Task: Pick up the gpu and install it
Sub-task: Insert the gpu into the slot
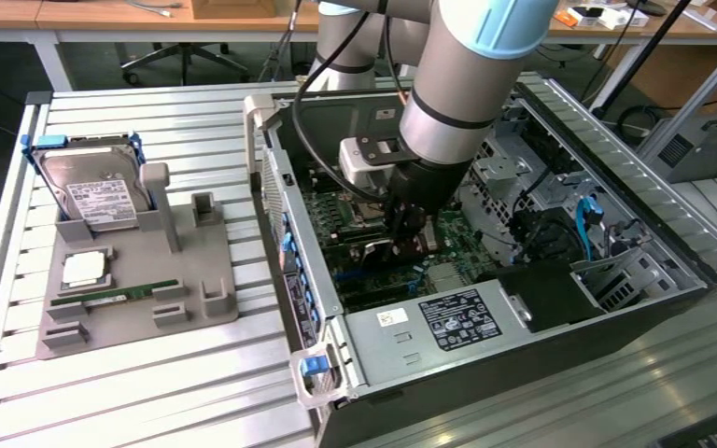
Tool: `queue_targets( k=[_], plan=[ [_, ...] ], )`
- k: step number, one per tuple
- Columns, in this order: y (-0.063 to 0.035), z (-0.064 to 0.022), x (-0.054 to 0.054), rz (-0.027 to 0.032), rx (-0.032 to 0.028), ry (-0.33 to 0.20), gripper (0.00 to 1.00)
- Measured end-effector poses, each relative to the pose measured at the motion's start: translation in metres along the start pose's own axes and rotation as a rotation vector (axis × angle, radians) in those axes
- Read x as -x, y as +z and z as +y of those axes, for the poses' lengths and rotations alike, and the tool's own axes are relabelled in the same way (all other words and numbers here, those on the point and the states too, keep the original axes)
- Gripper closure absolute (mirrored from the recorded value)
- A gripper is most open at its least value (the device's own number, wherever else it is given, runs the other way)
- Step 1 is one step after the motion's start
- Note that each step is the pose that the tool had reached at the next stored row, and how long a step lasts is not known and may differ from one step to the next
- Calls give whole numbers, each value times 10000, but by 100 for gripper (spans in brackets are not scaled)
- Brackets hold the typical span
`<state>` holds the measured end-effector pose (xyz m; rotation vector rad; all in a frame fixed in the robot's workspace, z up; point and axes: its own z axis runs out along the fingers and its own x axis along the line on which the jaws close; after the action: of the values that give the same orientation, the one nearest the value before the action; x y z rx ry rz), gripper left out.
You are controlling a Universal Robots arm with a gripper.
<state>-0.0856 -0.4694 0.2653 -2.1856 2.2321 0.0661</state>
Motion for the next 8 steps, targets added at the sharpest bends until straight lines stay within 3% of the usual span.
queue_targets(
  k=[8],
  plan=[
    [0,0,0,0,1,-7,73]
  ],
)
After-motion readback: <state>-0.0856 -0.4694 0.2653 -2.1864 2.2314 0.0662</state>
